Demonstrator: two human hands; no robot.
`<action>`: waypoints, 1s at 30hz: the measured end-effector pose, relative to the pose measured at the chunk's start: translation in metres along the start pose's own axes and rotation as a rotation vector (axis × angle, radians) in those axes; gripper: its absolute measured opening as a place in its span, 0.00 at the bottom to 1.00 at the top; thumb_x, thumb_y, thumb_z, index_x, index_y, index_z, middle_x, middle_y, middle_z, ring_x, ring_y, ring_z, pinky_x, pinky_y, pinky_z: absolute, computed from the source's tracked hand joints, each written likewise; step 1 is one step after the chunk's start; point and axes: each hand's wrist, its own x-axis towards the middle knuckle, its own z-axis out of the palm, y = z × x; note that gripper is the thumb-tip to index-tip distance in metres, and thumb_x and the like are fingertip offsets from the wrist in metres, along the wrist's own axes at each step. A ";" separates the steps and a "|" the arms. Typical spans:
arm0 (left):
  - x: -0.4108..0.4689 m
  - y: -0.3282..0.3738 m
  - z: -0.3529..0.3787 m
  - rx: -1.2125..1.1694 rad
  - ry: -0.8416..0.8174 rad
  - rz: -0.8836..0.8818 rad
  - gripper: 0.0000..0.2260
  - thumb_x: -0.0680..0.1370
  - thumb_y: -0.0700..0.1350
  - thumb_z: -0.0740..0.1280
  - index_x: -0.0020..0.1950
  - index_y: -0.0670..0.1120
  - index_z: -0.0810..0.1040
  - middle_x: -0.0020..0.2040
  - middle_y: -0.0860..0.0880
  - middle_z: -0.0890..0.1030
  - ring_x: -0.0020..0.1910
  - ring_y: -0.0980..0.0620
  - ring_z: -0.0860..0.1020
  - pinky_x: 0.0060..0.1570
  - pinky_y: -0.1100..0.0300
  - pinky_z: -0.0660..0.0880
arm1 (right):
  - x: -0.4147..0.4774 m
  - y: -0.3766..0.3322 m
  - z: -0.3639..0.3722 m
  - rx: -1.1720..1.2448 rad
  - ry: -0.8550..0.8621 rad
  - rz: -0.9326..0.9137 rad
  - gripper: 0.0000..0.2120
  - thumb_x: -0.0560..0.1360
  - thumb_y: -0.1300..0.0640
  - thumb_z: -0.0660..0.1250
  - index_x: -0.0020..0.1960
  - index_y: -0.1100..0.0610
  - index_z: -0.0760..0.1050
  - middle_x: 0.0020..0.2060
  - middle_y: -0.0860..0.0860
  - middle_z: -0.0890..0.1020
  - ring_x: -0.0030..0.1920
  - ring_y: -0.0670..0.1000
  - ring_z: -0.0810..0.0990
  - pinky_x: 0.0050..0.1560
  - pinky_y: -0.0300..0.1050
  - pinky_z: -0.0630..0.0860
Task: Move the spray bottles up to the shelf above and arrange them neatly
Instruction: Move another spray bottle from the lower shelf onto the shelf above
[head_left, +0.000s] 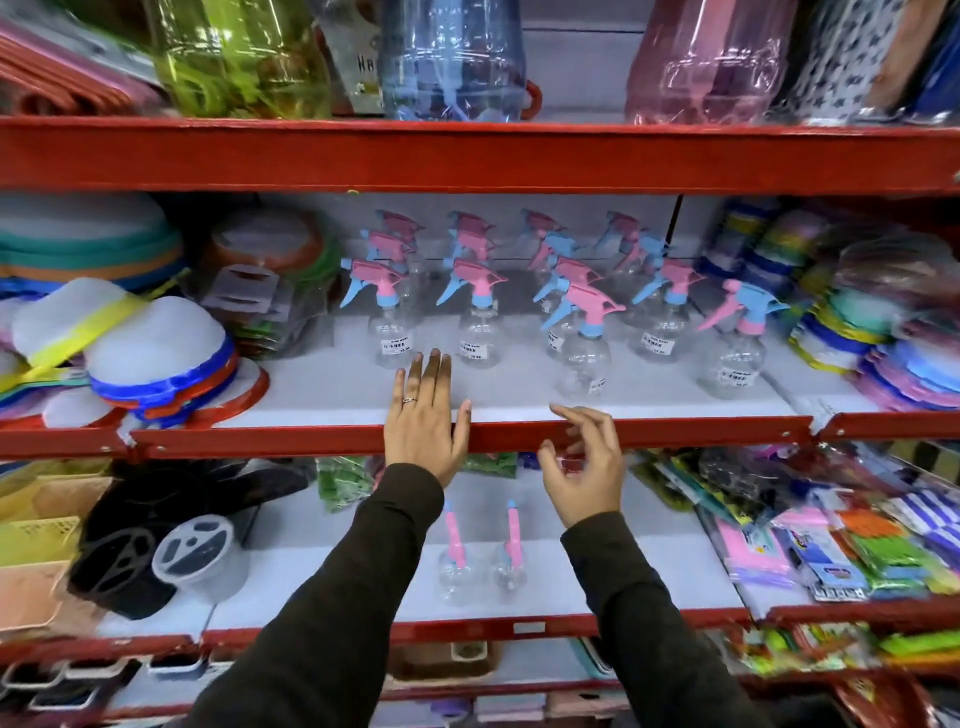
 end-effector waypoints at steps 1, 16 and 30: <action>-0.001 -0.012 -0.003 0.005 0.010 -0.011 0.30 0.81 0.55 0.45 0.80 0.41 0.56 0.81 0.44 0.57 0.81 0.46 0.51 0.80 0.50 0.42 | -0.010 0.003 0.005 0.009 -0.015 0.024 0.19 0.68 0.63 0.69 0.58 0.53 0.81 0.52 0.49 0.76 0.50 0.45 0.77 0.51 0.38 0.75; 0.007 -0.063 0.003 0.050 0.015 -0.050 0.29 0.83 0.52 0.49 0.80 0.39 0.56 0.81 0.41 0.58 0.81 0.42 0.49 0.80 0.46 0.43 | -0.137 0.105 0.048 -0.218 -0.346 0.849 0.36 0.68 0.62 0.76 0.73 0.58 0.67 0.69 0.58 0.70 0.70 0.60 0.69 0.72 0.54 0.67; 0.008 -0.062 0.003 0.072 0.032 -0.026 0.29 0.83 0.53 0.47 0.80 0.38 0.55 0.81 0.42 0.58 0.82 0.43 0.48 0.80 0.46 0.42 | -0.144 0.108 0.060 -0.255 -0.247 0.823 0.26 0.63 0.55 0.81 0.58 0.53 0.74 0.54 0.54 0.79 0.54 0.58 0.79 0.57 0.46 0.75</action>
